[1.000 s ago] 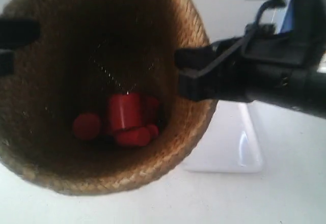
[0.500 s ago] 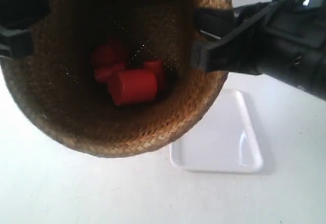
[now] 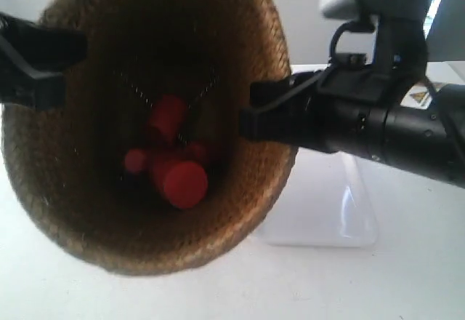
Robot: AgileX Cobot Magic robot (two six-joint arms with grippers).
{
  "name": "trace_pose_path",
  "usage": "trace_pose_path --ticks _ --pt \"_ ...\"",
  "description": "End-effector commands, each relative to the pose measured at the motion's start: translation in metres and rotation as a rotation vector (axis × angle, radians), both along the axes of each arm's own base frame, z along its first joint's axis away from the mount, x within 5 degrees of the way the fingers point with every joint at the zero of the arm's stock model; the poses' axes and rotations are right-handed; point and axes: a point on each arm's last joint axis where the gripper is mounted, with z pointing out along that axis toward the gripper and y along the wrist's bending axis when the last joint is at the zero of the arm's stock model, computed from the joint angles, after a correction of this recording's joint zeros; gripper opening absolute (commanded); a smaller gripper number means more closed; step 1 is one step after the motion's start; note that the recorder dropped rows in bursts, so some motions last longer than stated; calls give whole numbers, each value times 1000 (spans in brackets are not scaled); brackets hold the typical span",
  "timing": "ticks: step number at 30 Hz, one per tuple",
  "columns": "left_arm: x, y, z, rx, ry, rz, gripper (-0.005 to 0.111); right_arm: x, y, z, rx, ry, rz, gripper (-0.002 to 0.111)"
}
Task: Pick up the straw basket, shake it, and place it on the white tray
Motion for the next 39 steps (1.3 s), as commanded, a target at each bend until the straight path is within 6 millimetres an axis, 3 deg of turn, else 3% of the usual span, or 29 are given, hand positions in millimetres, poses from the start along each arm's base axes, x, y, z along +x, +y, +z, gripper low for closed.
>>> trace_pose_path --ticks 1,3,5,6,9,12,14,16,18,20,23,25,28,31,34,36,39 --pt "-14 2 12 28 -166 -46 0 -16 0 30 -31 -198 57 0" --pt "1 1 -10 67 -124 -14 0 -1 -4 25 -44 -280 -37 0" --pt "16 -2 -38 76 16 19 0 11 -5 15 -74 -236 -63 0" --pt "16 -1 -40 50 70 32 0 12 -5 15 -77 -202 -50 0" --pt "-4 -1 -12 -5 36 -11 0 -7 -1 35 -56 -123 75 0" --pt "-24 6 19 -97 -148 -30 0 -28 -10 62 12 -222 88 0" --pt "-15 5 9 -69 -176 -9 0 -22 -12 52 -31 -283 41 0" --pt "4 2 -16 -29 -70 30 0 -7 -13 31 -68 -261 -17 0" --pt "11 1 -24 -23 47 48 0 5 -11 14 -99 -173 -28 0" --pt "-1 2 -5 -71 50 27 0 -4 -8 24 -31 -84 22 0" --pt "-21 8 23 -97 -98 -6 0 -24 -11 47 13 -162 65 0" --pt "-11 7 11 -19 -128 6 0 -15 -13 38 -7 -229 2 0" --pt "16 2 -21 25 51 56 0 10 -10 9 -59 -170 -71 0" --pt "3 -1 -4 -58 127 30 0 3 -2 17 -44 -10 41 0" --pt "-20 3 24 -60 -25 -33 0 -22 -5 49 10 -98 102 0" --pt "-13 4 18 -14 -99 -15 0 -18 -8 47 5 -202 44 0" --pt "16 -1 -15 -14 17 49 0 8 -7 14 -48 -135 -35 0"
